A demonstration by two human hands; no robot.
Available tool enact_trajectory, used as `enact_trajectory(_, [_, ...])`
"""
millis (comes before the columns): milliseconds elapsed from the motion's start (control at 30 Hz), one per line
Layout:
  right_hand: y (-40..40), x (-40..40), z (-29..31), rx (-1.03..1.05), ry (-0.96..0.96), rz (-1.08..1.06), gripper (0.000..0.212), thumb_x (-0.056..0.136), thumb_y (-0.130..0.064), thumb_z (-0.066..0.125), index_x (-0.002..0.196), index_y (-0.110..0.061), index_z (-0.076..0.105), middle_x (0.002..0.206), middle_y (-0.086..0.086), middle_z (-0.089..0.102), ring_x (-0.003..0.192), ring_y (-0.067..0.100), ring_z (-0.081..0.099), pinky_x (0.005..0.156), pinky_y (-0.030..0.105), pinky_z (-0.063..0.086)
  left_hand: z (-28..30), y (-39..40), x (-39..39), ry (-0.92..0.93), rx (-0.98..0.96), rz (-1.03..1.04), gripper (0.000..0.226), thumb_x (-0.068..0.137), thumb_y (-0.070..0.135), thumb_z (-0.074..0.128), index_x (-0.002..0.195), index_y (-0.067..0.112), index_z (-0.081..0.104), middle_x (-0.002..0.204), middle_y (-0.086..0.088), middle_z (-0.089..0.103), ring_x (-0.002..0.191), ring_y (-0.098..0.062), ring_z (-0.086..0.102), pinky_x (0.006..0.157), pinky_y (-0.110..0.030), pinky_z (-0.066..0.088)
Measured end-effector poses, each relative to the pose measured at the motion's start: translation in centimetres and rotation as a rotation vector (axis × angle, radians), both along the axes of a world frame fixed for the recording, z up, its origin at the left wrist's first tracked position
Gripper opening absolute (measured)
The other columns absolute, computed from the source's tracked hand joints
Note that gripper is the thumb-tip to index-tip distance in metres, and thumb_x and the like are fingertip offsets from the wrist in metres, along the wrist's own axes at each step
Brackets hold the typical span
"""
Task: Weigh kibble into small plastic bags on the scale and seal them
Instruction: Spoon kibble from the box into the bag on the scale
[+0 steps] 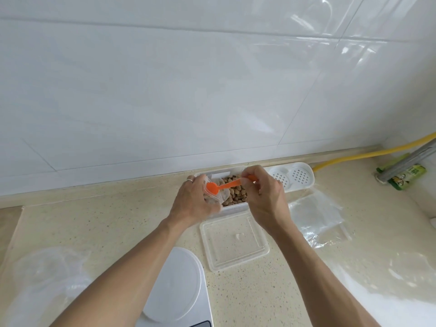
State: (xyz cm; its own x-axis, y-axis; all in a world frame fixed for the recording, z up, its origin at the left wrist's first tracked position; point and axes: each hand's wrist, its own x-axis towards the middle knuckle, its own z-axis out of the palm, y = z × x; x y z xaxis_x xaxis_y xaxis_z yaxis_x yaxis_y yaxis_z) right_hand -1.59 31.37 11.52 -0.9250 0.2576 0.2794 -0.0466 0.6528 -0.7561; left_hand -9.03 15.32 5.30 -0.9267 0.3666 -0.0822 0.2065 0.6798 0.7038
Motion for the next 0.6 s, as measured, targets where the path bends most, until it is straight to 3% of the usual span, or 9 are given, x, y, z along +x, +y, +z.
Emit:
enact_trajectory(167, [0.1,-0.1,1.0,0.140,0.075,0.007,0.008,0.094,-0.007,0.059,0.090,-0.014,0.061,0.055,-0.006,0.052,0.049,0.014,0.043,0.046,0.022,0.030,-0.1,-0.6,-0.1,0.013,-0.036,0.039,0.052,0.063,0.035,0.074,0.108,0.021,0.051,0.098,0.005,0.047,0.096,-0.019,0.049,0.080,-0.033,0.042])
enact_trajectory(333, [1.1,-0.4,-0.4,-0.142,0.110,-0.372,0.009,0.097,-0.013,0.055,0.094,-0.016,0.062,0.073,-0.010,0.063,0.056,0.014,0.056,0.050,0.034,0.045,-0.7,-1.4,0.2,0.138,-0.148,0.077,0.079,0.070,0.044,0.072,0.138,0.018,0.042,0.120,-0.005,0.053,0.115,-0.024,0.047,0.104,-0.040,0.035])
enact_trajectory(433, [2.1,-0.2,-2.9,0.019,0.038,-0.439,0.010,0.098,-0.011,0.053,0.096,-0.010,0.063,0.071,-0.008,0.062,0.055,0.009,0.053,0.050,0.028,0.039,-1.2,-2.3,0.1,0.196,-0.240,0.074,0.090,0.067,0.051,0.073,0.143,0.019,0.037,0.124,-0.008,0.053,0.119,-0.025,0.045,0.110,-0.043,0.028])
enact_trajectory(500, [2.2,0.1,-4.8,0.110,-0.039,-0.429,0.011,0.098,-0.011,0.054,0.096,-0.008,0.064,0.067,-0.001,0.062,0.049,0.018,0.053,0.046,0.029,0.039,-1.3,-2.7,0.0,0.209,-0.265,0.051,0.095,0.065,0.054,0.074,0.145,0.020,0.035,0.125,-0.008,0.052,0.121,-0.025,0.045,0.111,-0.044,0.027])
enact_trajectory(600, [1.6,0.1,-6.7,0.012,-0.208,-0.368,0.011,0.098,-0.014,0.053,0.097,-0.013,0.064,0.074,0.001,0.068,0.050,0.017,0.057,0.047,0.031,0.045,-1.4,-3.0,0.2,0.217,-0.304,0.019,0.099,0.066,0.056,0.072,0.148,0.021,0.031,0.129,-0.010,0.050,0.125,-0.026,0.044,0.113,-0.046,0.023])
